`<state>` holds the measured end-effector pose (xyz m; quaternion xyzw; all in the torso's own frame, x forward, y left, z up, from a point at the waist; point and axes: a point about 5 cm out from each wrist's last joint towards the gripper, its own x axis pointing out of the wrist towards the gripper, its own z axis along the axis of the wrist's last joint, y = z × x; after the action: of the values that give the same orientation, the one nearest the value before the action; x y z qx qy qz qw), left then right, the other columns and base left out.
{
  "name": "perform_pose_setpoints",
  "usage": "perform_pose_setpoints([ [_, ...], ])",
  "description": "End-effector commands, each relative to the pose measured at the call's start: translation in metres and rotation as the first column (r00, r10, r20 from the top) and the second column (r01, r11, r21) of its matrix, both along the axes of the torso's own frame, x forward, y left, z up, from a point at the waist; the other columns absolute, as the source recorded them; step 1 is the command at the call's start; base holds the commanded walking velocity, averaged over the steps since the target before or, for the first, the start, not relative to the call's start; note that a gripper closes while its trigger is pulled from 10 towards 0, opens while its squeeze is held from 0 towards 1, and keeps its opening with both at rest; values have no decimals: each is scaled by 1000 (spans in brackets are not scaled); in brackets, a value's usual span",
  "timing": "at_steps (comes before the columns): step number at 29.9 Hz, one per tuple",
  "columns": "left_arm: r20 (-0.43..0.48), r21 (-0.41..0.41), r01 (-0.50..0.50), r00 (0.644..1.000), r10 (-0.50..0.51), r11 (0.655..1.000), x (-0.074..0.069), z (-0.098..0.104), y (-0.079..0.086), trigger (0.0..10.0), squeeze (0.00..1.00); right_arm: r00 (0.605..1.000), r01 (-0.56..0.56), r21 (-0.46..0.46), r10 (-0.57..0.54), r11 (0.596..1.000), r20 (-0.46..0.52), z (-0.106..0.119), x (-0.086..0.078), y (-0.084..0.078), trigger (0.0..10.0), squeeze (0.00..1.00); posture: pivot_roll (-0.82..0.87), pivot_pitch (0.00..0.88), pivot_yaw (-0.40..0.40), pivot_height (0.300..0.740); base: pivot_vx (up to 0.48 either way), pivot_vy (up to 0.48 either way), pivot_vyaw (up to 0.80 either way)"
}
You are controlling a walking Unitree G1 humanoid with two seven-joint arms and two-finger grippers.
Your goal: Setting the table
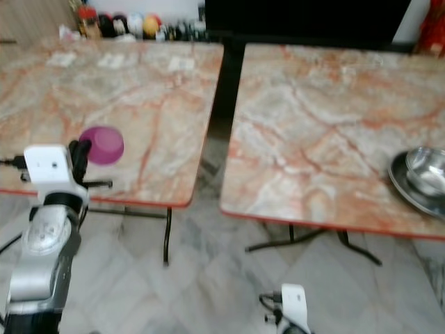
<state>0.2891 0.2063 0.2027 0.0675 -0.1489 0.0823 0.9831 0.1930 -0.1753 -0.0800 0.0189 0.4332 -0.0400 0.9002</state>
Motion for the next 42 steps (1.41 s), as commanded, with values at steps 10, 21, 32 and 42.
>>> perform_pose_setpoints([
  [10,22,7,38,999,-38,999,2,7,-8,10000,0,1000,17,-9,-17,1000,-13,-1,-4,-6,10000,0,36,98,28,740,0,-480,0],
  [21,13,17,46,999,-46,999,0,6,-8,10000,0,1000,15,-11,-15,1000,-13,-1,-4,-7,10000,0,36,93,25,740,0,-480,0],
  [32,-18,44,119,993,-118,992,0,4,-5,10000,0,1000,12,-13,-12,1000,-15,-2,-5,-7,10000,0,37,86,24,740,0,-393,0],
  [42,-48,39,205,978,-203,978,-1,2,-5,10000,0,1000,7,-17,-7,1000,-21,-2,-6,-8,10000,0,37,78,20,740,0,0,0],
])
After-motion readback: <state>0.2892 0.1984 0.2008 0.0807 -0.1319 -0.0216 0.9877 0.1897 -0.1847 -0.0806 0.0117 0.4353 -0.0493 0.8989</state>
